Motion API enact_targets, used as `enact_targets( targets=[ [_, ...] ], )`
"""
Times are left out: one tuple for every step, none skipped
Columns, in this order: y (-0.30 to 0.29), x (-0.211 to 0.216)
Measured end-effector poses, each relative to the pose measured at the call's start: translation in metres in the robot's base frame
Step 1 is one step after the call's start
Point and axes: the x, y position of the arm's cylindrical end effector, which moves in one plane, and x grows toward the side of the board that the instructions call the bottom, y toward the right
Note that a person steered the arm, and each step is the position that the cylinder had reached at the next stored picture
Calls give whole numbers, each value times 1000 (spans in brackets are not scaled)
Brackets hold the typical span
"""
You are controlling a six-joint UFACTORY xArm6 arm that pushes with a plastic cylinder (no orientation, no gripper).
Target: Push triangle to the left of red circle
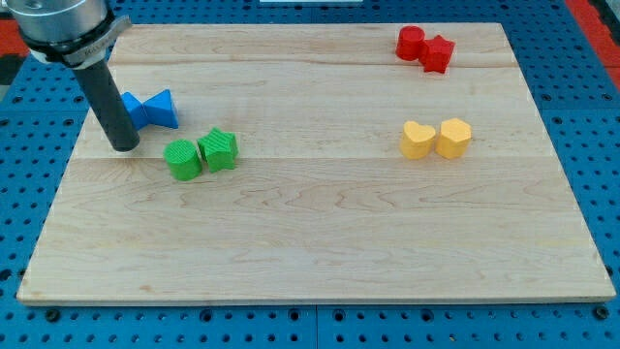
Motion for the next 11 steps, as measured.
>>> enact_targets(
  targets=[
    [-28,0],
    [-61,-8],
    [-35,-33],
    [17,-45],
    [67,-49],
    [106,-50],
    [104,-42],
    [126,-41],
    [167,-48],
    [209,-60],
    [219,-90]
  ],
)
